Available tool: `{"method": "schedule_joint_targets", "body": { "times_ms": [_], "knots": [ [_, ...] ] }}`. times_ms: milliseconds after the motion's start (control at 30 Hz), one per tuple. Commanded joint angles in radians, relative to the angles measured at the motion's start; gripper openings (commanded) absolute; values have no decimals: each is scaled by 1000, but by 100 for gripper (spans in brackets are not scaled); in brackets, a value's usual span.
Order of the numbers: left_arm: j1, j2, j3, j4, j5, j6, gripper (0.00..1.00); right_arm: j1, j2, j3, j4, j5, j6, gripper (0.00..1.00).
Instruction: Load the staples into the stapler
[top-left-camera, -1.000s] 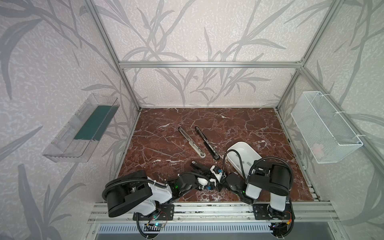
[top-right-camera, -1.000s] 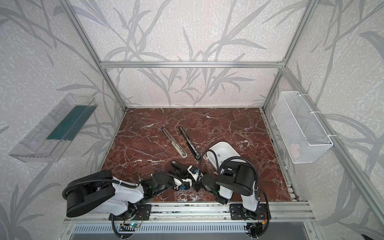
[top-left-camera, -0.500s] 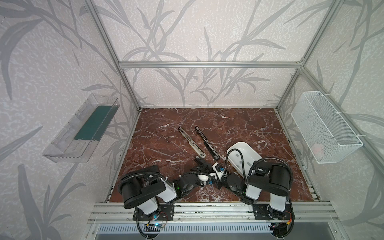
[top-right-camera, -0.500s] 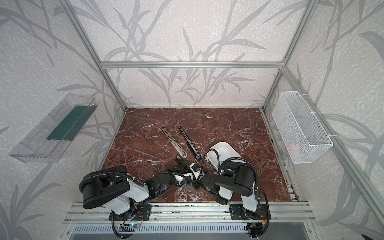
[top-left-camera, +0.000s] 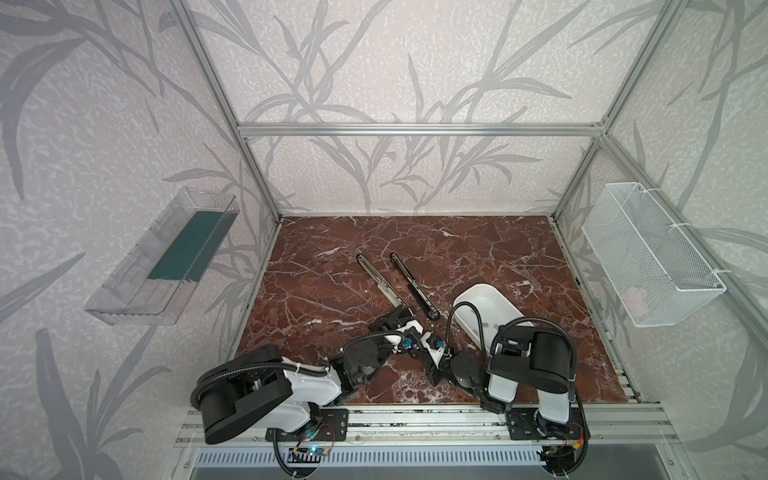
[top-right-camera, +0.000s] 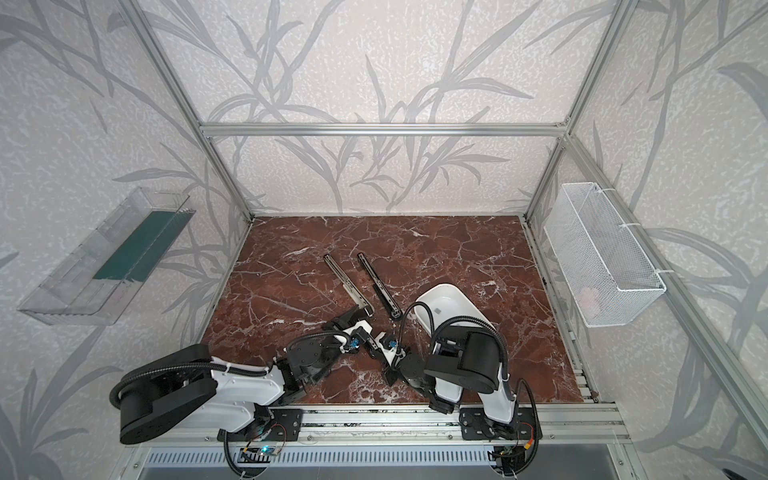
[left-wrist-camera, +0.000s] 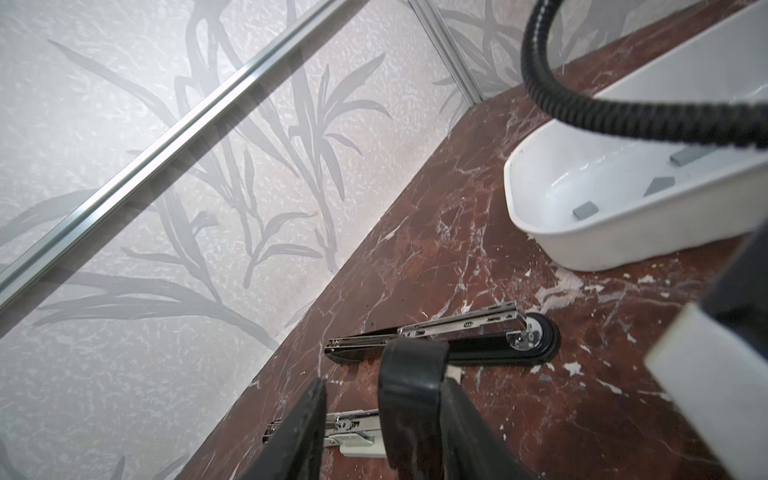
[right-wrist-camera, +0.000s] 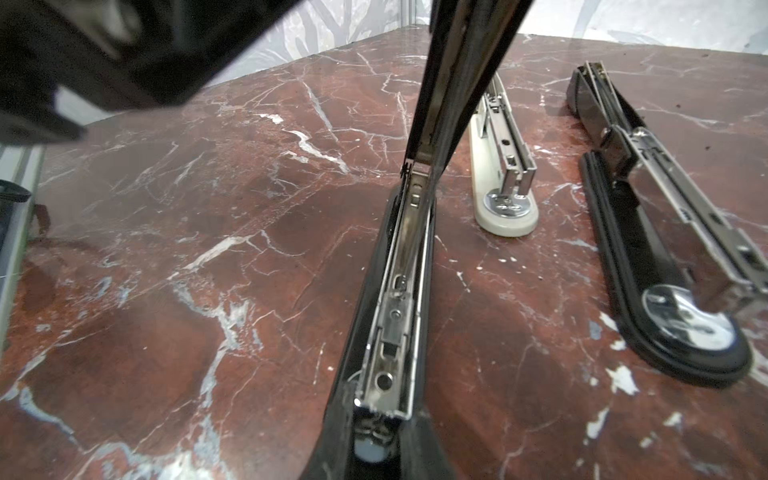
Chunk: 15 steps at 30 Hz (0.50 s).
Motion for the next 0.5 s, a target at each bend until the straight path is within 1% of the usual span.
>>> {"method": "schedule_joint_targets", "body": {
  "times_ms": [0, 67, 233, 367, 400, 467],
  "knots": [
    [26, -98, 66, -66, 3, -73, 44, 48, 32, -7, -74, -109, -25, 8],
    [49, -148, 72, -150, 4, -99, 44, 52, 32, -9, -74, -107, -26, 8],
    [140, -240, 46, -242, 67, -148, 42, 67, 30, -8, -74, -93, -31, 8],
    [172, -287, 30, -321, 62, -152, 40, 69, 29, -3, -74, -85, -29, 8],
    [171, -293, 24, -331, 86, -142, 40, 69, 29, -3, -74, -81, -26, 8],
    [165, -313, 17, -382, 194, -63, 41, 69, 26, -1, -74, -61, -16, 8]
  ]
}}
